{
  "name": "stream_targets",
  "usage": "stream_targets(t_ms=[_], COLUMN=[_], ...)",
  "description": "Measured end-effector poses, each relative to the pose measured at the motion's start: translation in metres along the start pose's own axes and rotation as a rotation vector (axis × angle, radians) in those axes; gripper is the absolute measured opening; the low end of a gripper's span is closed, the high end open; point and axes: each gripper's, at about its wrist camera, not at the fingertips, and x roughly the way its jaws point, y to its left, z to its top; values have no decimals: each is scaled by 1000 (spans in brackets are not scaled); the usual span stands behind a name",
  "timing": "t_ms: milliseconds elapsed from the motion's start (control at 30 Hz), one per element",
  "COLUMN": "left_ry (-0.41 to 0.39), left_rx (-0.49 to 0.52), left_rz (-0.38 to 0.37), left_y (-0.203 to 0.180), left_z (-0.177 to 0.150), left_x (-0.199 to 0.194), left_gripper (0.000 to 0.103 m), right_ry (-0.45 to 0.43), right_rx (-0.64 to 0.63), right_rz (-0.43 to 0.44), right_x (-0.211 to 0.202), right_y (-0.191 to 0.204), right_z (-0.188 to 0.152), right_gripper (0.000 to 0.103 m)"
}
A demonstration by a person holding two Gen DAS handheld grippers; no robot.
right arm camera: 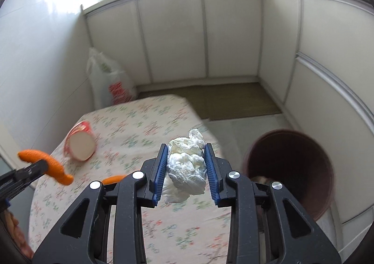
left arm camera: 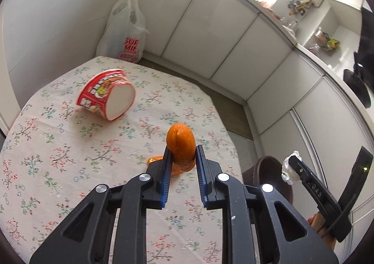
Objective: Collect trash
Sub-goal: 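Carry the tissue over the bin and open the right tool while the left tool holds the peel, then carry the orange peel with the left tool over the bin and release it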
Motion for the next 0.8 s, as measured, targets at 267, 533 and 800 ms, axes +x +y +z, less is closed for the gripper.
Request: stream_targets(t_ms=[267, 533, 800], left_ry=[35, 71, 109], left_rx=[34, 129, 198], left_rz=[-90, -140, -182], left_y=[-64, -137, -195], left_z=[-16, -35, -57], left_x=[18, 36, 60], left_gripper=[21, 21, 21], right_ry=[-143, -168, -195], right_rx=[109, 221, 325], right_rz=[-212, -379, -450], right_x=[-19, -18, -35], right_y=[-79, -147, -197], right_z=[11, 10, 3], right_gripper=[32, 62, 95])
